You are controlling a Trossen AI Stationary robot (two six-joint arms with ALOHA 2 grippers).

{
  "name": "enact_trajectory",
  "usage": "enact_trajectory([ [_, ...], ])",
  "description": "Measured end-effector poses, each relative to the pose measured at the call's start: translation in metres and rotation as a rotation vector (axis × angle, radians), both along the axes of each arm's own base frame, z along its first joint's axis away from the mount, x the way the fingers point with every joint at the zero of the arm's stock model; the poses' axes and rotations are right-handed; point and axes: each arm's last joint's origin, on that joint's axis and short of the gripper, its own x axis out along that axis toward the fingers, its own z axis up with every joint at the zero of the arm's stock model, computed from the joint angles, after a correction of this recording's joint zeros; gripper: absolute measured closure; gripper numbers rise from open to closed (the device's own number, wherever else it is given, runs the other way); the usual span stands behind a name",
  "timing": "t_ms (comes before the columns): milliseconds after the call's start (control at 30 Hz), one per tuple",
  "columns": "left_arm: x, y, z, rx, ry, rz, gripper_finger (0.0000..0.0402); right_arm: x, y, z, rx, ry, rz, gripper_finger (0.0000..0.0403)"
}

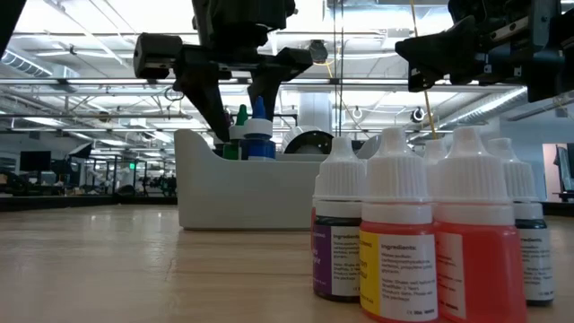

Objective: Pick & Place food coloring
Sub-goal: Adjust the large green food coloring bottle on the gray bin

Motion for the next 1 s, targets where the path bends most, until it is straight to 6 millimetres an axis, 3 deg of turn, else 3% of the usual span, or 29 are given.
enact_trajectory([
  [467, 0.0003, 0.0022, 0.0000, -0.006, 0.003, -0.007, 0.0180, 0.0000, 0.0000, -0.0002, -0.003, 0.001, 0.000, 0.0403],
  [833, 0.0004, 0.0024, 0.0000, -0.009, 0.003, -0.004, 0.0270, 0.0000, 0.0000, -0.0002, -0.016, -0.002, -0.001, 0.0403],
  [1000, 0.0004, 0.0024, 0.0003, -0.009, 0.002, -0.004, 0.0280, 0.0000, 0.0000, -0.0002, -0.020, -0.003, -0.001, 0.0403],
])
